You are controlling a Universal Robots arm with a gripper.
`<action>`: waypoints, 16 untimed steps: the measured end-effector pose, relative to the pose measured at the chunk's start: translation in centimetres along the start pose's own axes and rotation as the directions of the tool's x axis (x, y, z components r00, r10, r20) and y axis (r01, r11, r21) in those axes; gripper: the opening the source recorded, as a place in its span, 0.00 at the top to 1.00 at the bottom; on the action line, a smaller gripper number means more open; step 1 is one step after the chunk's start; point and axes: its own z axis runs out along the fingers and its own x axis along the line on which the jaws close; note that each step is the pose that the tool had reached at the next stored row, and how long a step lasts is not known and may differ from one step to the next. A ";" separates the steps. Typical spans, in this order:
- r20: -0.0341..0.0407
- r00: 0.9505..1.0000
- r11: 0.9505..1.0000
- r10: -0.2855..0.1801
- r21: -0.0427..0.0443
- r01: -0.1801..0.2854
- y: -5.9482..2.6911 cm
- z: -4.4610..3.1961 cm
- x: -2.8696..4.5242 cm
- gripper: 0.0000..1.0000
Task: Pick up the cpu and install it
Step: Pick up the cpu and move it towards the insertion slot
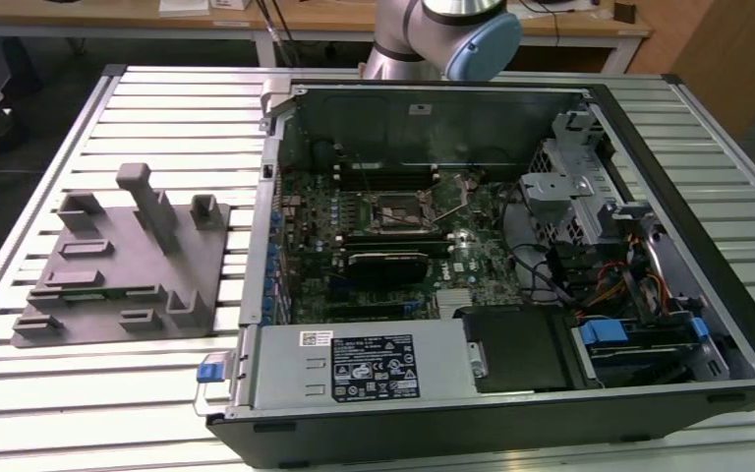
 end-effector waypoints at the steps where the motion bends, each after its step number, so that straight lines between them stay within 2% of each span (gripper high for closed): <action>1: 0.000 1.000 1.000 0.000 0.000 0.000 0.00 -0.06 0.00 0.46; 16: 0.000 1.000 1.000 0.000 0.000 0.000 0.09 -0.90 -0.01 0.46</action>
